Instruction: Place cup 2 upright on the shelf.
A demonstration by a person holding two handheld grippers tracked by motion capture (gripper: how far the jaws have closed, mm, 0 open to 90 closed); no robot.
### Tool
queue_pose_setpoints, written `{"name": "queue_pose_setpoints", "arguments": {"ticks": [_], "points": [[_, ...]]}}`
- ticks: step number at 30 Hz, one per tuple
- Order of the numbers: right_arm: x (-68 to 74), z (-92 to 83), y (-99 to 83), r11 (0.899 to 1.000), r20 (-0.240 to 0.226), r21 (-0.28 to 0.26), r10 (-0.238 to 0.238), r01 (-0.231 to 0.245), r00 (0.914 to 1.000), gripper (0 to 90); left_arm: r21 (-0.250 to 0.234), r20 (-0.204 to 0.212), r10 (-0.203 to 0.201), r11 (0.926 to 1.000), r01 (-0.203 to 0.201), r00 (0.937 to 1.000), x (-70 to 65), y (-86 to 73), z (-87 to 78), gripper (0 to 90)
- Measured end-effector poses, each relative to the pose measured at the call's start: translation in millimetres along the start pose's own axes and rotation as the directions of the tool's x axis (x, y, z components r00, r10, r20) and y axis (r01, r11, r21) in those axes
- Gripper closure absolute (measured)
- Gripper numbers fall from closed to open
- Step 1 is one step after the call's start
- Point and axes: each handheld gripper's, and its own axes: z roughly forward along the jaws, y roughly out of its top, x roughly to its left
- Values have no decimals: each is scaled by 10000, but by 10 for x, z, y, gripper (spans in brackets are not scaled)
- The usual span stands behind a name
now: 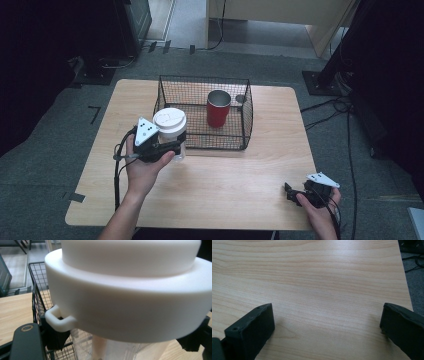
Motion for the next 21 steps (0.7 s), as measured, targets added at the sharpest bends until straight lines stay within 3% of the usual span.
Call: {"name": "queue_pose_setpoints", "arguments": {"ticks": [15, 21], "points": [[0, 0, 0, 10000, -2, 0, -3, 3, 10000, 0, -461, -169, 147, 9988, -154, 9997, 8, 241, 124, 167], [-1, 0, 0, 10000, -4, 3, -11, 11, 10000, 0, -694, -80, -65, 9976, 59, 9999, 57, 321, 171, 167]]}}
